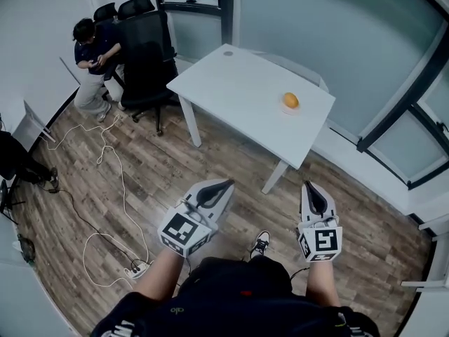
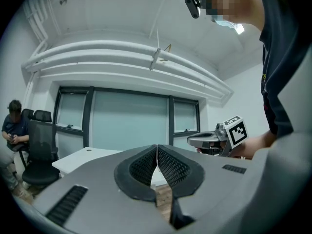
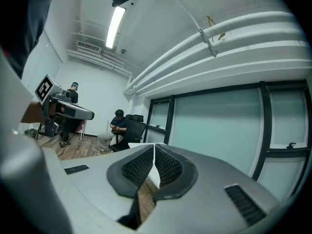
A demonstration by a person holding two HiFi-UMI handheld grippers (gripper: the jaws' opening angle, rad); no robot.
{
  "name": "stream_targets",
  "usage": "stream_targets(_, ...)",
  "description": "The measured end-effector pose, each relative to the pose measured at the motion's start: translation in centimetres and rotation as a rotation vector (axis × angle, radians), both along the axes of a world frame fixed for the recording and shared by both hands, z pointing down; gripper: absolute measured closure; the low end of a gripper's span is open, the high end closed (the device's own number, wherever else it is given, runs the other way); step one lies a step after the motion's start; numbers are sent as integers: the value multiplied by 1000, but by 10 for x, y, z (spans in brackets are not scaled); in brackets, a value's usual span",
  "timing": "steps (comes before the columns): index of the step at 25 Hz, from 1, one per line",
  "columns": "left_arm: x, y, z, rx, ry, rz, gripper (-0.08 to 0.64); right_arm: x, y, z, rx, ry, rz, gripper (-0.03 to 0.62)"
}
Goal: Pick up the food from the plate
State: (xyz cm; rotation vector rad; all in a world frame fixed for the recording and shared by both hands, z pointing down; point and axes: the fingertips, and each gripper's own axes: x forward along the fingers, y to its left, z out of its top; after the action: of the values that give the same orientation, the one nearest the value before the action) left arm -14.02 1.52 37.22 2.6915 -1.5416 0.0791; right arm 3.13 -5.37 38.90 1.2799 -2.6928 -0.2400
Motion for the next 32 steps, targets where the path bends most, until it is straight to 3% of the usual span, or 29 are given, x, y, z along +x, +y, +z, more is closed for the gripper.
stream_targets(8, 57, -115, -19, 33, -20, -38, 535, 62, -125, -10, -4, 8, -21, 566)
stream_targets(16, 110, -201, -14, -4, -40, -70, 535, 122, -214, 3, -37, -7, -17, 566)
stream_targets(24, 124, -259, -2, -12, -51, -53, 534, 131, -270, 21, -60, -23, -33, 566)
stream_targets(32, 96, -337, 14, -30, -27, -30, 535, 102, -340, 33, -87, 15, -18, 566)
